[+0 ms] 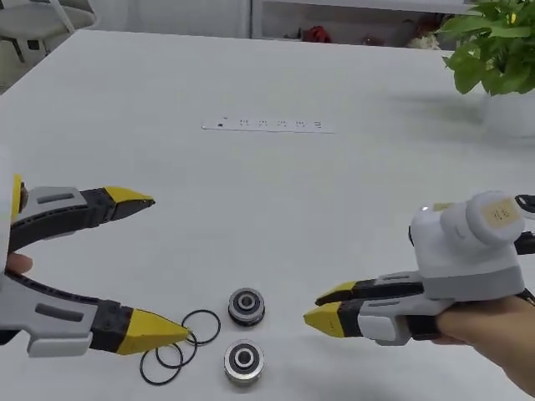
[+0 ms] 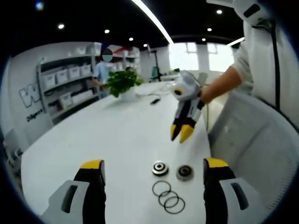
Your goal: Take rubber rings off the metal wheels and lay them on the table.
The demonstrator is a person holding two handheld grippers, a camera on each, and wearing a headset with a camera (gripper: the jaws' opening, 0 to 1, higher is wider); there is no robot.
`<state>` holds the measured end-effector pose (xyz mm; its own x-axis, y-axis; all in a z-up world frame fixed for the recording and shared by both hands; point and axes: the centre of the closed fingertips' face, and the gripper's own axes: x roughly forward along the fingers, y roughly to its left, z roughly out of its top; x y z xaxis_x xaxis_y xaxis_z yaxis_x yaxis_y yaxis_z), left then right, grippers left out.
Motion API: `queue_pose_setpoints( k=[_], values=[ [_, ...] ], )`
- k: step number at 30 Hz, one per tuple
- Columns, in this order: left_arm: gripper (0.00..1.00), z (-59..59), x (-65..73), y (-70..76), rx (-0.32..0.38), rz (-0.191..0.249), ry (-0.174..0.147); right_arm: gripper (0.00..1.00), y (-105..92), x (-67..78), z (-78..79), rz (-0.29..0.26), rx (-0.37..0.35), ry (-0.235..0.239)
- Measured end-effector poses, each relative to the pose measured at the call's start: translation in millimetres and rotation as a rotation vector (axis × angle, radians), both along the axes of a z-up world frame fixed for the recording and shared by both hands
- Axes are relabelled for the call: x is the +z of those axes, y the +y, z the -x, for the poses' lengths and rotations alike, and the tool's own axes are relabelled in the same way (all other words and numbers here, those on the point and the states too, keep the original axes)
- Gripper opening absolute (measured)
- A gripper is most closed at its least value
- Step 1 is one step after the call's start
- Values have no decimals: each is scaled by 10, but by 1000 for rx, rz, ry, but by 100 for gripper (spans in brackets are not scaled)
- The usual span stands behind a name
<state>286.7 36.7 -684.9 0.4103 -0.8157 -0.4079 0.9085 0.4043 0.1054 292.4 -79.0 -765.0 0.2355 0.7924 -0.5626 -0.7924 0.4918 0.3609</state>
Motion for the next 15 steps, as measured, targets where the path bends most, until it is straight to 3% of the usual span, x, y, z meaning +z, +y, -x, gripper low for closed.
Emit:
queue_pose_setpoints(
  k=[6,15],
  values=[
    [81,-17,-46,-117,-37,-2,5,23,110,6,13,-25,30,-20],
    [73,-66,-174,-243,-82,-12,19,23,199,-64,-23,-27,57,-32]
  ],
)
